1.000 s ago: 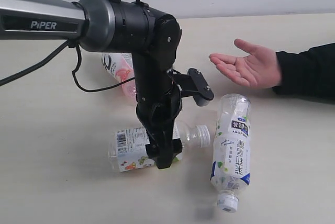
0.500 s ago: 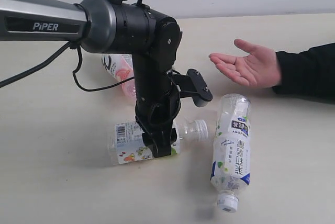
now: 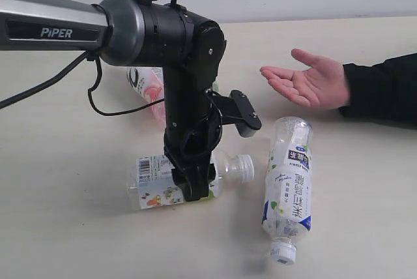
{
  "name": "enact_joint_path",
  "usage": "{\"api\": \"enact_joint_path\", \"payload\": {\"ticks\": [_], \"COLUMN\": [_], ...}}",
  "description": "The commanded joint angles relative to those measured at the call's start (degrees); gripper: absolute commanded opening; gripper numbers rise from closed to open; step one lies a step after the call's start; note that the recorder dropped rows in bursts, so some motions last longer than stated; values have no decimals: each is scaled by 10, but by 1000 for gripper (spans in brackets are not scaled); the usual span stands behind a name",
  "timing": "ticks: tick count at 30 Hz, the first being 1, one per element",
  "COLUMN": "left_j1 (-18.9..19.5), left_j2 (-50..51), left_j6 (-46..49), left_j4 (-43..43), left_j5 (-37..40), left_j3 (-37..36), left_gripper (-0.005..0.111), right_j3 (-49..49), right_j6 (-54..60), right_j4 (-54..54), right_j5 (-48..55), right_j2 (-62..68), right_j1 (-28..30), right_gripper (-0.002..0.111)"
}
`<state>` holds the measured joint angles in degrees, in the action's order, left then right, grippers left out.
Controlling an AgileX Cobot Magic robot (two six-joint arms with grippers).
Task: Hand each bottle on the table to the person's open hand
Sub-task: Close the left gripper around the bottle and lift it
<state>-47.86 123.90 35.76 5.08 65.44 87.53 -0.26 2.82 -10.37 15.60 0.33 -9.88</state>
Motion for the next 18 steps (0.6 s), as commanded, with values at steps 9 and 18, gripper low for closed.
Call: {"api": "enact_joint_path", "payload": {"ticks": [9, 18], "left_j1": [-2, -2], "left_j2": [-22, -61], "left_j6": [-3, -44], "left_j4": [-21, -57], "left_j5": [23, 27], "left_j3": [-2, 17], "left_gripper": [0, 0], "right_j3": [3, 3], "right_j6": [-1, -1], "right_j4": [-1, -1], "right_j5": [-3, -3], "right_j2": [-3, -3], "right_j1": [3, 3], "right_gripper": [0, 0]}}
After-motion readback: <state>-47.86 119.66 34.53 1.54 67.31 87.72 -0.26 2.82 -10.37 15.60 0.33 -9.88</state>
